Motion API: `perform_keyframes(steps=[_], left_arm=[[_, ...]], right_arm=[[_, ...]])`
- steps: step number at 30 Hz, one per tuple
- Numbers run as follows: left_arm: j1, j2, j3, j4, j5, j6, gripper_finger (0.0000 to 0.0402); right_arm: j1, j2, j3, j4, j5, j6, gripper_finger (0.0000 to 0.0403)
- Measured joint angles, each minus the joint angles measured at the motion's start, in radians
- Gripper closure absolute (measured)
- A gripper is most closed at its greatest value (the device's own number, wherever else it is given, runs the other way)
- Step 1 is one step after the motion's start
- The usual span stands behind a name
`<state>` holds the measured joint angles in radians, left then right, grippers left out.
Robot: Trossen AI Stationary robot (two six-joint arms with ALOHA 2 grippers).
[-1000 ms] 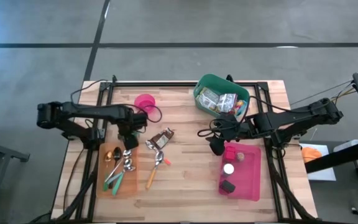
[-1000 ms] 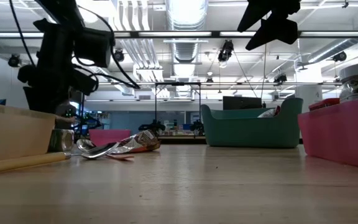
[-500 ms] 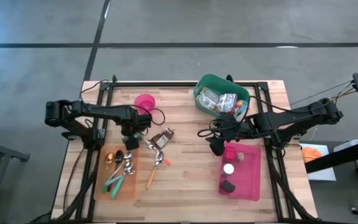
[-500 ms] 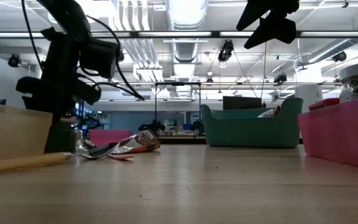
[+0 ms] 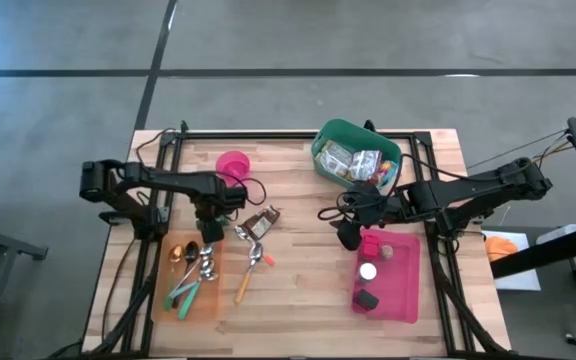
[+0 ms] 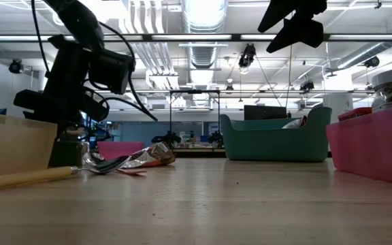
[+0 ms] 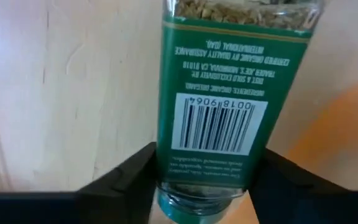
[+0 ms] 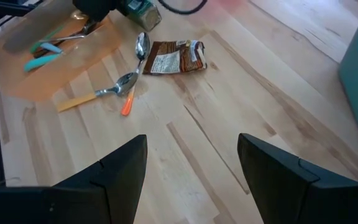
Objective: Pick & Place Food Item
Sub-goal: Put the green seasoning bottle into the pink bin
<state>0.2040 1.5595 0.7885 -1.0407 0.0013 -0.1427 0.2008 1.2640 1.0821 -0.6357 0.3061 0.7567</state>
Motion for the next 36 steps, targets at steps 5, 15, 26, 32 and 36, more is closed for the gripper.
perform_keyframes(steps=[5,15,26,32,36], left_arm=[[-0.001,0.033,0.012,-0.017,-0.002,-0.011,0.0217],[0.000,-0.055,0.130,-0.064,-0.011,0.013,0.0217],[-0.015,-0.136,0.432,-0.142,0.209,-0.054,0.0217],[-0.068,-0.128,0.617,-0.113,0.260,-0.113,0.0217],[-0.090,-0.130,0.680,-0.028,0.262,-0.194,0.0217]], right_arm=[[0.000,0.000,0.000,0.008,0.000,0.002,0.0154],[0.005,0.000,0.000,0.114,-0.036,-0.046,0.0154],[0.011,0.022,0.001,0.448,-0.069,-0.031,0.0154],[0.010,0.106,0.070,0.452,-0.012,-0.063,0.0154],[0.019,0.172,0.172,0.453,0.106,-0.047,0.0154]])
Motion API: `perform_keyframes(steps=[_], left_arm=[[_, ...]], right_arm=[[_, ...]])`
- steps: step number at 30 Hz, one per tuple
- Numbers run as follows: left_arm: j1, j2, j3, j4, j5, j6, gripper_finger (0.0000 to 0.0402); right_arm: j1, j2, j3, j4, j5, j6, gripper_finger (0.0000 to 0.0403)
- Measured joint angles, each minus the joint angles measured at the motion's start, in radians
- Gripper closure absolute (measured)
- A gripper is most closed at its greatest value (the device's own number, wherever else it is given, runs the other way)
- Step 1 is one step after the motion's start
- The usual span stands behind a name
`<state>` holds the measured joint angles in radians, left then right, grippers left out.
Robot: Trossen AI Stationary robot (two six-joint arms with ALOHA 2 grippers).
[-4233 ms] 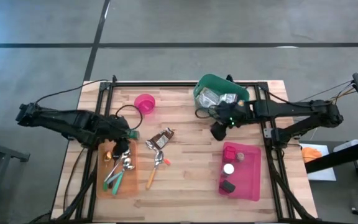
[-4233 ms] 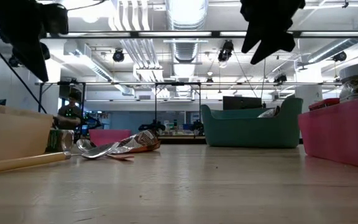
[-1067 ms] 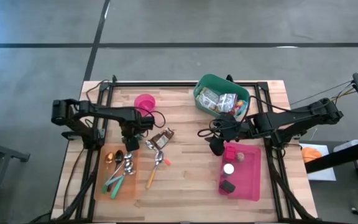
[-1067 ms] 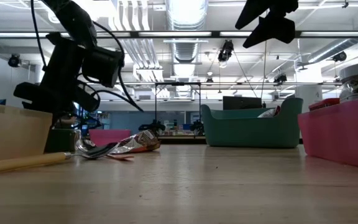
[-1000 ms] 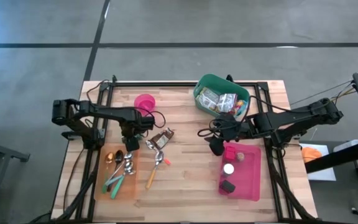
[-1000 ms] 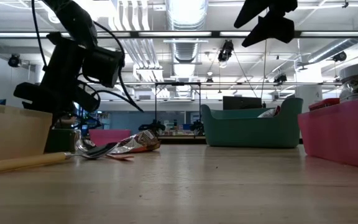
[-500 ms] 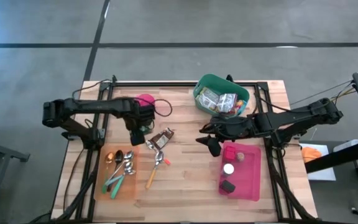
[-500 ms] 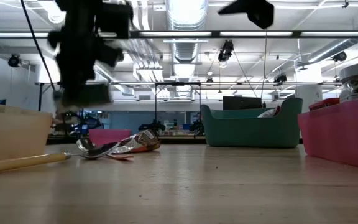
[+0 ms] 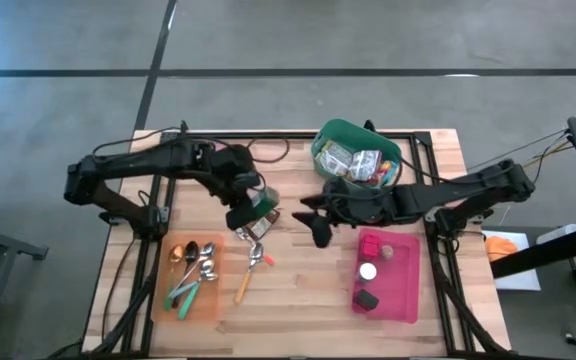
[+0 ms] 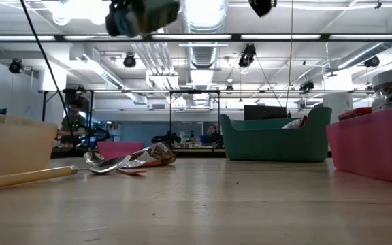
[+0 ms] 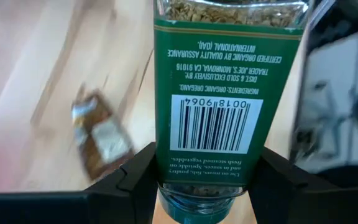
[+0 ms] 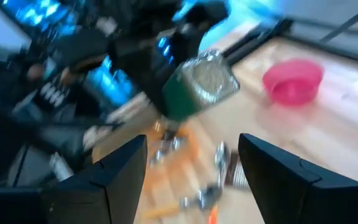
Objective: Pick & Place Food Item
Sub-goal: Put the green seasoning bottle into the pink bin
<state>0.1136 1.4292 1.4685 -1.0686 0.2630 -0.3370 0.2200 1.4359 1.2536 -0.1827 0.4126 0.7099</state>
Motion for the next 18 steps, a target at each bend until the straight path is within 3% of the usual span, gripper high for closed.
perform_keyframes(steps=[7,11,18], left_arm=[[-0.011,-0.047,0.018,0.200,0.084,-0.071,0.0217],[-0.016,-0.071,0.016,0.227,0.097,-0.088,0.0217],[-0.029,-0.104,0.016,0.280,0.108,-0.091,0.0217]], right_arm=[[0.053,0.101,0.195,0.002,0.213,-0.030,0.0154],[0.070,0.133,0.274,-0.001,0.313,-0.072,0.0154],[0.077,0.137,0.317,0.010,0.329,-0.082,0.0154]])
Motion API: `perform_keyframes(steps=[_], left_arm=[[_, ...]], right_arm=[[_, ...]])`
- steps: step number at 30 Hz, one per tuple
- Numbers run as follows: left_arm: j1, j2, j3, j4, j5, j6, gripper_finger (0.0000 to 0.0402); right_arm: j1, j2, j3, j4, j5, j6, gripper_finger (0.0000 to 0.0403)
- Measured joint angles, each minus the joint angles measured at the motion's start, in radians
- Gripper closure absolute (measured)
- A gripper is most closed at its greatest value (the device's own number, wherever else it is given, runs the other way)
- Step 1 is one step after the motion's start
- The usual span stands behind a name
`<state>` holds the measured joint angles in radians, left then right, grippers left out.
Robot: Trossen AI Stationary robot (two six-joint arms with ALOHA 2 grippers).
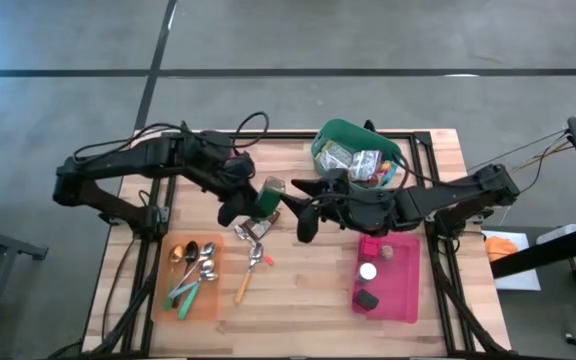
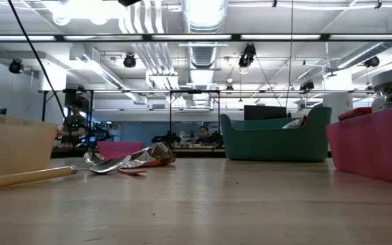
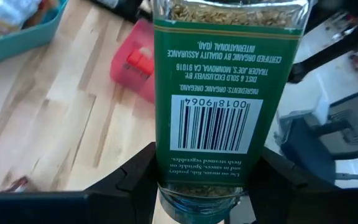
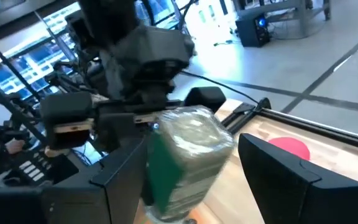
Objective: Pick & Place Food Item
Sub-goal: Put the green seasoning bottle into the pink bin
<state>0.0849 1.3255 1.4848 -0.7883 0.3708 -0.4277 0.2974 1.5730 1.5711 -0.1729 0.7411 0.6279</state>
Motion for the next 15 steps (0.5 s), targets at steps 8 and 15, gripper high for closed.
perform_keyframes(steps=[8,15], left_arm=[[-0.006,-0.021,0.002,0.129,0.043,-0.036,0.0217],[-0.009,-0.023,0.001,0.207,0.060,-0.058,0.0217]], right_arm=[[0.000,0.001,0.001,0.084,-0.046,-0.026,0.0154],[0.001,0.002,-0.001,0.161,-0.085,-0.079,0.0154]])
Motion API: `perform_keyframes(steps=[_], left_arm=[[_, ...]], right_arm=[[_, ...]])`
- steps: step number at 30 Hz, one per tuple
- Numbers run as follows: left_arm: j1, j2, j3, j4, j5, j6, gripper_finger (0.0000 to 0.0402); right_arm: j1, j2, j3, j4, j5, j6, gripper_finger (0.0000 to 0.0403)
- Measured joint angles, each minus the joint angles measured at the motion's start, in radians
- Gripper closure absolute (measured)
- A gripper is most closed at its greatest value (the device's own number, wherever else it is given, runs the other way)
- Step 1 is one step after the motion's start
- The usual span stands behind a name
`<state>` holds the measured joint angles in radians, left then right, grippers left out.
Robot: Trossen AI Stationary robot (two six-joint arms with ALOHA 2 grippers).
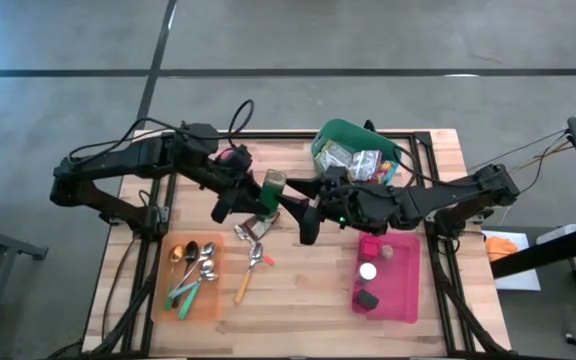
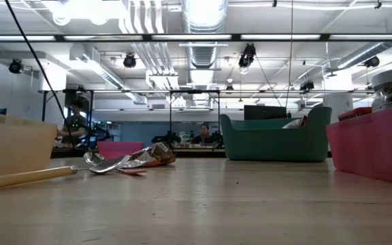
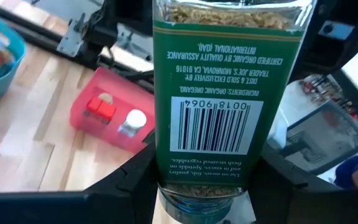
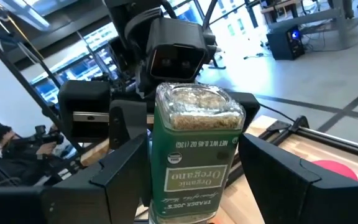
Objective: Pick & Place Food Item
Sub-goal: Put the green seasoning bottle into the pink bin
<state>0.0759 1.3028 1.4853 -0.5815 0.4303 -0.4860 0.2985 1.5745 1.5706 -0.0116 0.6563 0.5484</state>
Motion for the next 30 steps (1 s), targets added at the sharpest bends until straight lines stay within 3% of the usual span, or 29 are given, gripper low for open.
perform_keyframes(steps=[30], left_arm=[[-0.017,0.002,-0.019,0.155,0.000,-0.075,0.0217]], right_arm=[[0.002,0.006,0.008,0.052,-0.066,-0.022,0.0154]])
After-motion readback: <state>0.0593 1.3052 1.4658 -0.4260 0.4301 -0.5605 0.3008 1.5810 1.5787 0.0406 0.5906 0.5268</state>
